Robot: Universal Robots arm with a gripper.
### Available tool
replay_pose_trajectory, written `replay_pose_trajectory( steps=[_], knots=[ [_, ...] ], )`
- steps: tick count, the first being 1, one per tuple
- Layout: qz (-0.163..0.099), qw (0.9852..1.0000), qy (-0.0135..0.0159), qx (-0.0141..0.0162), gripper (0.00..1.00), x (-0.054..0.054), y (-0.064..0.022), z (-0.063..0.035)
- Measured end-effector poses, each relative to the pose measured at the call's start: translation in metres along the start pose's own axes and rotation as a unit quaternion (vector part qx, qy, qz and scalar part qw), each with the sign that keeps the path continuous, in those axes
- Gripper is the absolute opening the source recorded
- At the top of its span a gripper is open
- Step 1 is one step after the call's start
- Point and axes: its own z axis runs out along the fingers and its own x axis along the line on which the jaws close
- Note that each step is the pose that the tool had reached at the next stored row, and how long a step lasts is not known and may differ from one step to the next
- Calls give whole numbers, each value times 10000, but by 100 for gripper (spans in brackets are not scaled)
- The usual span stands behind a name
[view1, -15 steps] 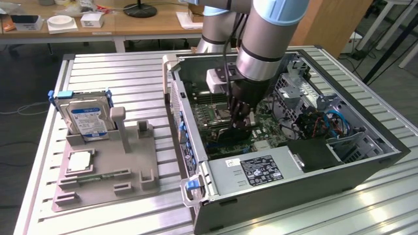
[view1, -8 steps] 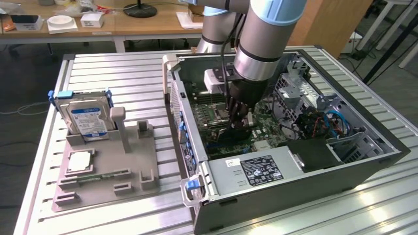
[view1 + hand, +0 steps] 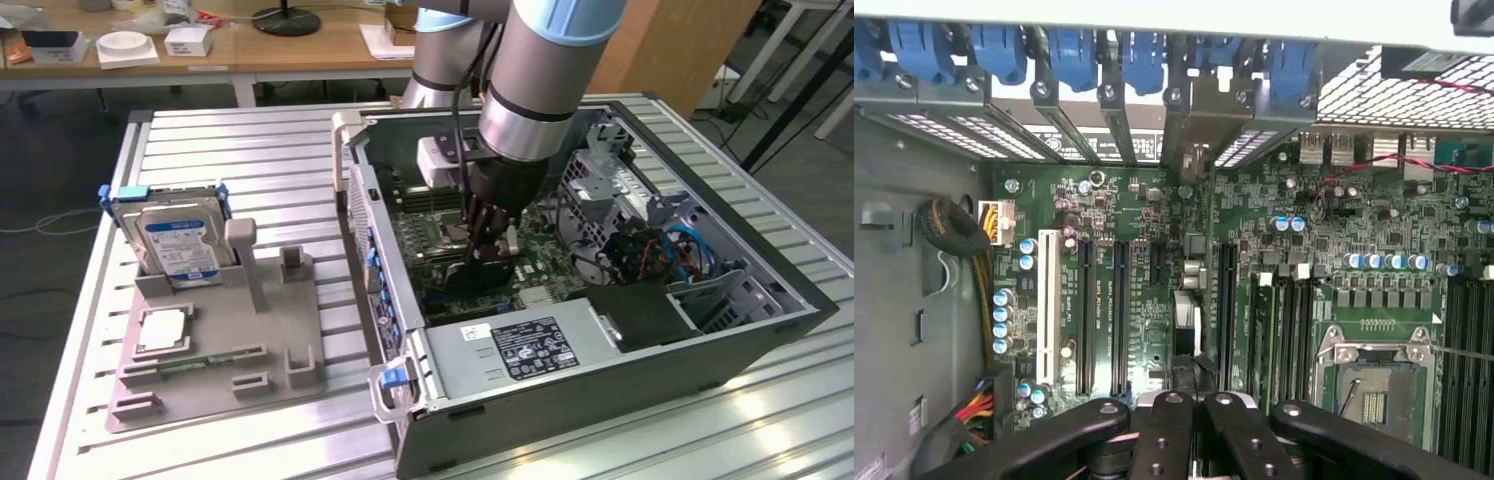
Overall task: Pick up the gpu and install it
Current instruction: 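Press down on the gpu until it lock into place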
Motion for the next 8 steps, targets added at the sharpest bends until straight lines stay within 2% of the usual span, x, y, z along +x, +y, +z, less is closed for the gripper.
replay_pose_trajectory(
  steps=[4,8],
  knots=[
    [22,10000,0,1,11,-2,61,8],
    [27,10000,1,1,11,-8,64,20]
  ],
)
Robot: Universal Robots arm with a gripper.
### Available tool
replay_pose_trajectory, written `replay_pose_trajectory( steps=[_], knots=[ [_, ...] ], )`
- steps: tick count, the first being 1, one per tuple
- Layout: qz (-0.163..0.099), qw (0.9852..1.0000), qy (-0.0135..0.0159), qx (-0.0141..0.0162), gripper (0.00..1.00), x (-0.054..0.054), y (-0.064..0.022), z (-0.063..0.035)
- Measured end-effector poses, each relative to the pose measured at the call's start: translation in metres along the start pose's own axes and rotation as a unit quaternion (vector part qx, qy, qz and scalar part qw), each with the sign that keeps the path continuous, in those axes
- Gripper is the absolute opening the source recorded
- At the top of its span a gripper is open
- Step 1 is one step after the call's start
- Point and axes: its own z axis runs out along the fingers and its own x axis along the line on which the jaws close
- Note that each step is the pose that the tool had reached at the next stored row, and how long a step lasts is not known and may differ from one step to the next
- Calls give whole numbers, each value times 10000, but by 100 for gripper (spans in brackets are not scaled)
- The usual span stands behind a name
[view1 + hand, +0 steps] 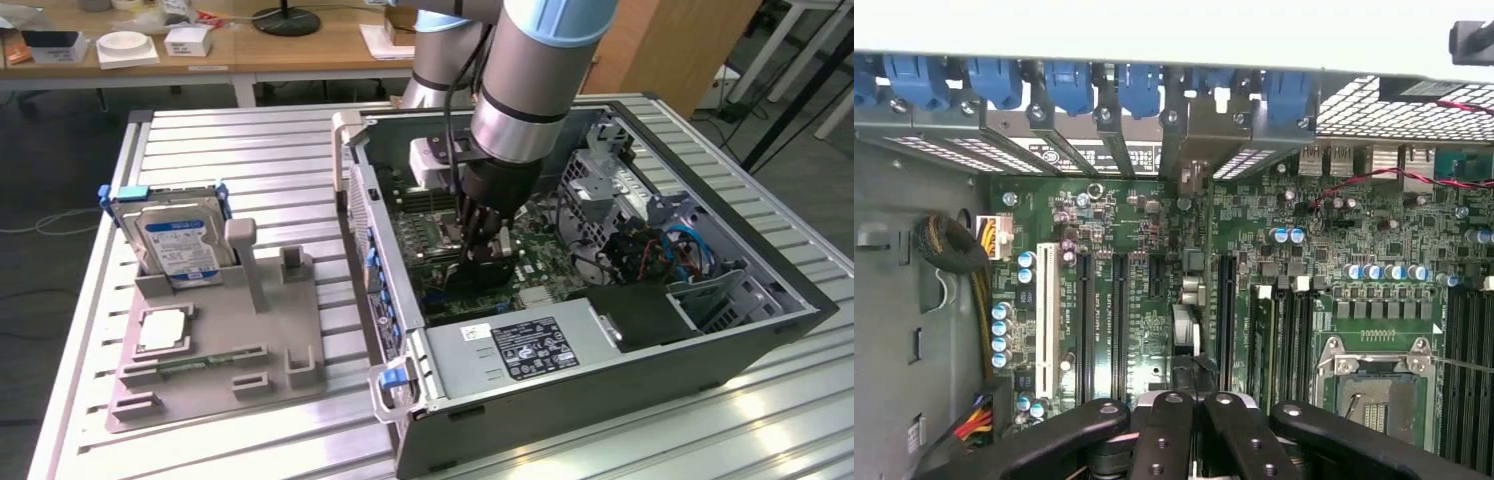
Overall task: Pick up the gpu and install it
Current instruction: 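Press down on the gpu until it lock into place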
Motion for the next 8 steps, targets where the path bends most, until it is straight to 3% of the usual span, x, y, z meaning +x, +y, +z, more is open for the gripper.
replay_pose_trajectory(
  steps=[6,8],
  knots=[
    [2,10000,1,0,11,-72,1,16],
    [3,10000,23,-12,11,-73,0,17]
  ],
)
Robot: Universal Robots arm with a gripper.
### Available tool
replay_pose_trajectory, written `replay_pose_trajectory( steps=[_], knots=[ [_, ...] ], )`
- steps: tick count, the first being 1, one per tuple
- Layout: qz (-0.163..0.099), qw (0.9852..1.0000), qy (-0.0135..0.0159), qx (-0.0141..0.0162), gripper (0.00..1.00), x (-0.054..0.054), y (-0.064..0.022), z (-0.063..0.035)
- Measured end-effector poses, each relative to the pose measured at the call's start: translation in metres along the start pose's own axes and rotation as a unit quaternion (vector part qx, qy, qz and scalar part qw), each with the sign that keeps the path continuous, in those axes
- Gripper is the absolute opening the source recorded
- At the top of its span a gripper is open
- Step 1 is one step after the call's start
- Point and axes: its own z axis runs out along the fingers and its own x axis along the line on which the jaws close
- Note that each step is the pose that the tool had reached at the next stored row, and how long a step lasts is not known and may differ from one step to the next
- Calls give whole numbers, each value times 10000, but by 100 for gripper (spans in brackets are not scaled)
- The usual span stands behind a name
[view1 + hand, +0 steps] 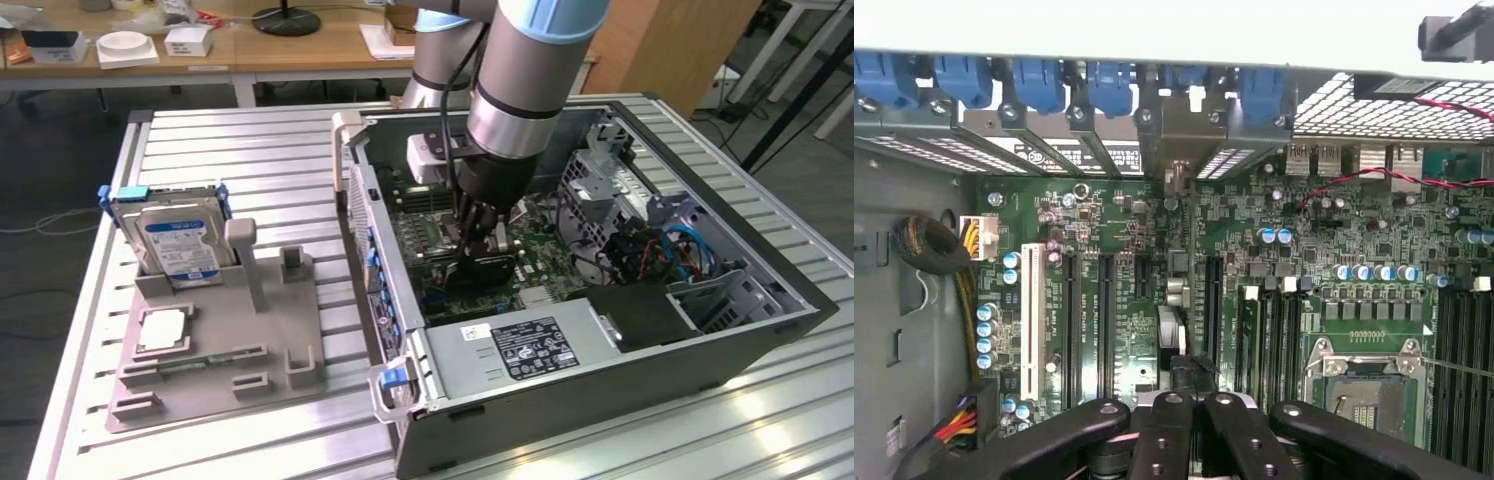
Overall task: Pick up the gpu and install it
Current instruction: 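Press down on the gpu until it lock into place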
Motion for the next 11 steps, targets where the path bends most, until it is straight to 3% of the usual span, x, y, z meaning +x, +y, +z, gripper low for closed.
replay_pose_trajectory(
  steps=[2,11],
  knots=[
    [3,10000,22,-21,11,-1,2,-8],
    [2,10000,37,-31,11,3,1,22]
  ],
)
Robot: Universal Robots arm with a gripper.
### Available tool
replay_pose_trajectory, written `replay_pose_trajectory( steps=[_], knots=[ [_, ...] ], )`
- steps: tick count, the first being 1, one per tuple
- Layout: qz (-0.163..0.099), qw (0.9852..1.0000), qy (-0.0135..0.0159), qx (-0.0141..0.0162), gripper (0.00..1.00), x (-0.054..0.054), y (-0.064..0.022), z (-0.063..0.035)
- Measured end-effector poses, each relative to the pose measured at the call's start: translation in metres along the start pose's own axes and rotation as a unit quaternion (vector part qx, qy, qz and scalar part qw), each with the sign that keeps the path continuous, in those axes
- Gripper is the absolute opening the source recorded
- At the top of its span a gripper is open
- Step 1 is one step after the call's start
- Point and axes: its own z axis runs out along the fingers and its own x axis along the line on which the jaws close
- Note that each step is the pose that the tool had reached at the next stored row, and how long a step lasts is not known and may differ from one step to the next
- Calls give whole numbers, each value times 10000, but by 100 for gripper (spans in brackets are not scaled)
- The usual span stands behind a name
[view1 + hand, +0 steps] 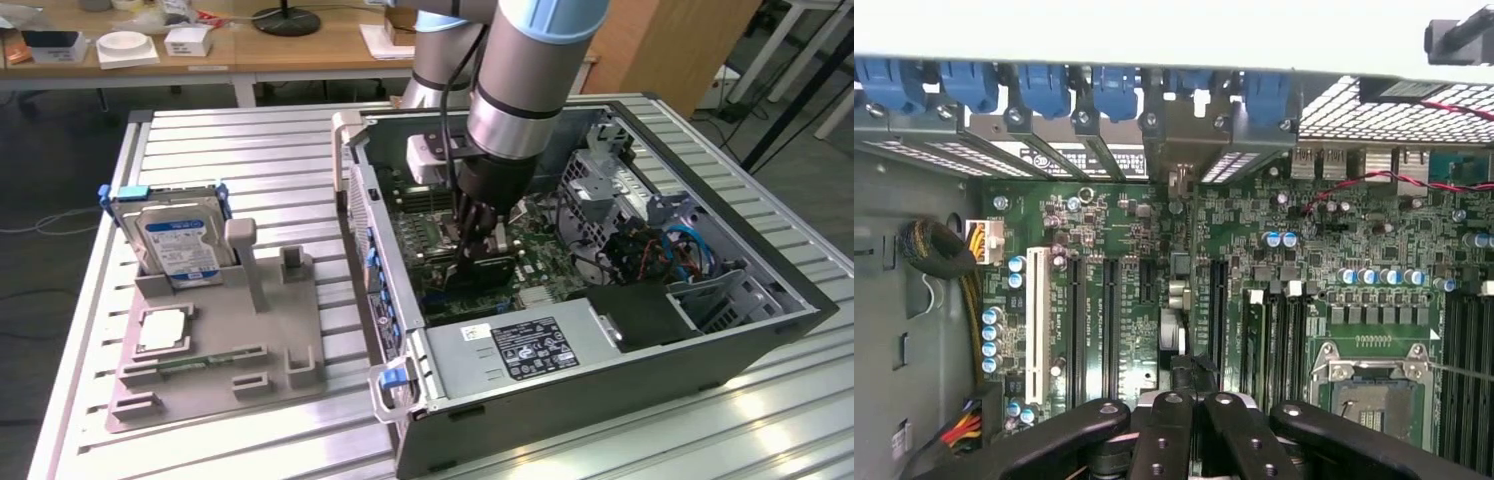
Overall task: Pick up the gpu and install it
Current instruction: 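Press down on the gpu until it lock into place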
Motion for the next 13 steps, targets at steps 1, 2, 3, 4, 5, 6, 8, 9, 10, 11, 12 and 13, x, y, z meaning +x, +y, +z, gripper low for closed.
replay_pose_trajectory(
  steps=[1,2,3,4,5,6,8,9,10,11,12,13],
  knots=[
    [0,10000,2,-1,11,0,-1,7],
    [0,10000,4,-1,11,0,-1,13],
    [0,10000,4,-1,11,0,-1,20],
    [0,10000,5,-1,11,-1,-2,24],
    [1,10000,10,-4,11,0,-2,24],
    [1,10000,14,-6,11,-1,-1,25],
    [2,10000,17,-9,11,-2,-1,21],
    [2,10000,10,-6,11,-4,-1,13],
    [1,10000,-3,0,11,-4,0,2],
    [1,10000,-10,7,11,-6,-1,-18],
    [1,10000,-2,2,11,-5,1,-53],
    [1,10000,6,-3,11,-4,3,-88]
  ],
)
